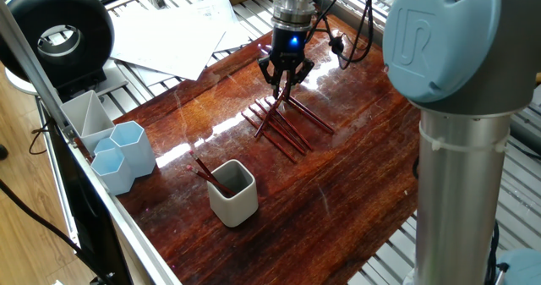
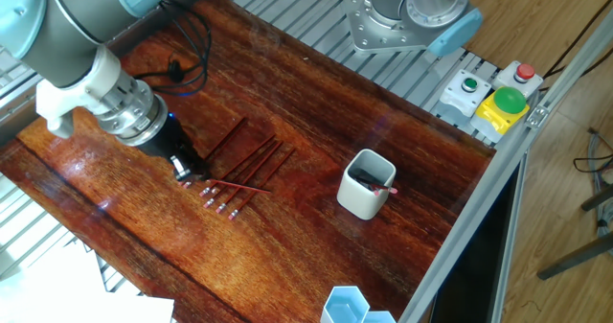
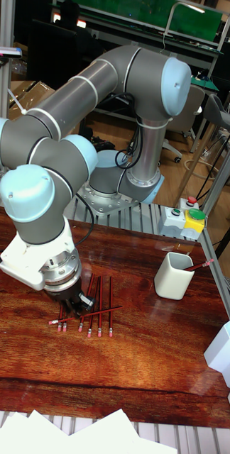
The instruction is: Put the pen into the pen holder
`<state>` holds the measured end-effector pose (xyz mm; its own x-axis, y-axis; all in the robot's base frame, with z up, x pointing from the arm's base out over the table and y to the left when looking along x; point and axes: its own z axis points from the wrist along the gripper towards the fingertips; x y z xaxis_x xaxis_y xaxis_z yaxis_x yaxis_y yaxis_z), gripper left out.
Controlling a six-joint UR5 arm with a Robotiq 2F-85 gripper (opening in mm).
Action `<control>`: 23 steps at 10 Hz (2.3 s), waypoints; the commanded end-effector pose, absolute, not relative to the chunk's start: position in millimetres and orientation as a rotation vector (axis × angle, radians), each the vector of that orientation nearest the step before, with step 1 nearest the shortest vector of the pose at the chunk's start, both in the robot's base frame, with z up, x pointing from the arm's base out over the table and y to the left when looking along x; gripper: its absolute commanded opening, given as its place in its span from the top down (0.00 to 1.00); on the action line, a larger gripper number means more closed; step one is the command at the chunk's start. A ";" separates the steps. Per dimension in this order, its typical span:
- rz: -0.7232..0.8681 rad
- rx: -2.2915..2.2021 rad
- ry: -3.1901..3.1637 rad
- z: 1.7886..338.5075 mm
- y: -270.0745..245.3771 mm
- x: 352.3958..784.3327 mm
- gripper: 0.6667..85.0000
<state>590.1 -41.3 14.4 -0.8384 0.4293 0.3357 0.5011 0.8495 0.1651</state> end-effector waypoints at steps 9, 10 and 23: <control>-0.351 -0.717 -2.745 6.2 -38.6 595.4 0.66; -0.352 -0.717 -2.746 6.9 -38.5 595.7 0.67; -0.263 -0.755 -2.813 7.4 -46.3 611.2 0.89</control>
